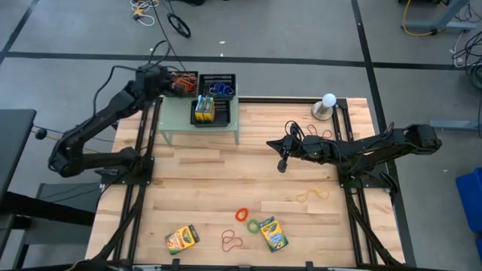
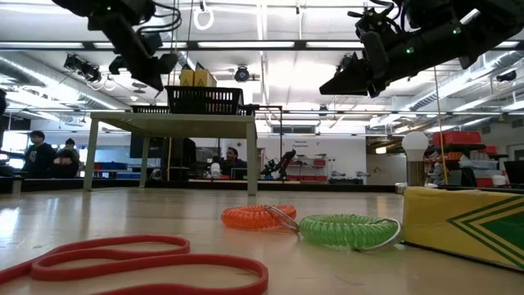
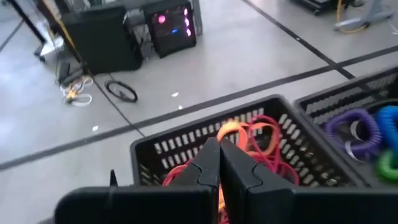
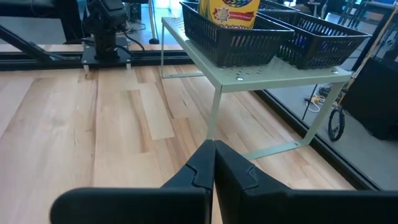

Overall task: Pick & Place Office Desk Supplies
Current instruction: Put the orange rubber band into the top left black bin on the shelf

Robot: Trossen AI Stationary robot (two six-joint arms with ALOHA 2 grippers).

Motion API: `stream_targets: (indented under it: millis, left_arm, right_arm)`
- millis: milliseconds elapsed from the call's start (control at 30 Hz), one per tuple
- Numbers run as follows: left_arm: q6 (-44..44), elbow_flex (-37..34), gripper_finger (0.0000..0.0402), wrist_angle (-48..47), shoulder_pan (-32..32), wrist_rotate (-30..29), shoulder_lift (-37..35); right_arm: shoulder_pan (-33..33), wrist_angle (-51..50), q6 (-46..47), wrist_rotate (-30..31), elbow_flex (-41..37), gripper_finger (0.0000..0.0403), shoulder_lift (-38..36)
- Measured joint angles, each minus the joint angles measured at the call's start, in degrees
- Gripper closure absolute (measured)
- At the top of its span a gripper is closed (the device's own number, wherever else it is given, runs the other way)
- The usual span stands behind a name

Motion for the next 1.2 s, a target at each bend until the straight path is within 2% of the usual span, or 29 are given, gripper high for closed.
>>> stream_targets:
  millis: [400, 667, 967, 1067, 1200]
  left_arm:
    - [0.60, 0.00, 0.0397, -2.08, 4.98, 0.40, 0.46]
    - [1.26, 0.00, 0.0397, -2.62, 5.29, 1.39, 4.24]
    - [2.52, 0.00, 0.0396, -2.31, 5.69, 0.45, 4.40]
    - [4.51, 0.00, 0.0386, -2.36, 5.99, 0.51, 4.40]
    - [6.31, 0.00, 0.0346, -2.49, 5.13, 0.48, 4.26]
  right_arm:
    - [0.00, -0.09, -1.33, 0.01, 0.00, 0.0392, 0.00]
    - [0.00, -0.21, -1.33, 0.01, 0.00, 0.0392, 0.00]
    - [0.00, -0.21, -1.34, 0.01, 0.01, 0.0392, 0.00]
    - [0.00, -0.22, -1.33, -0.01, 0.01, 0.0392, 0.00]
    - [0.00, -0.13, -1.33, 0.01, 0.02, 0.0392, 0.00]
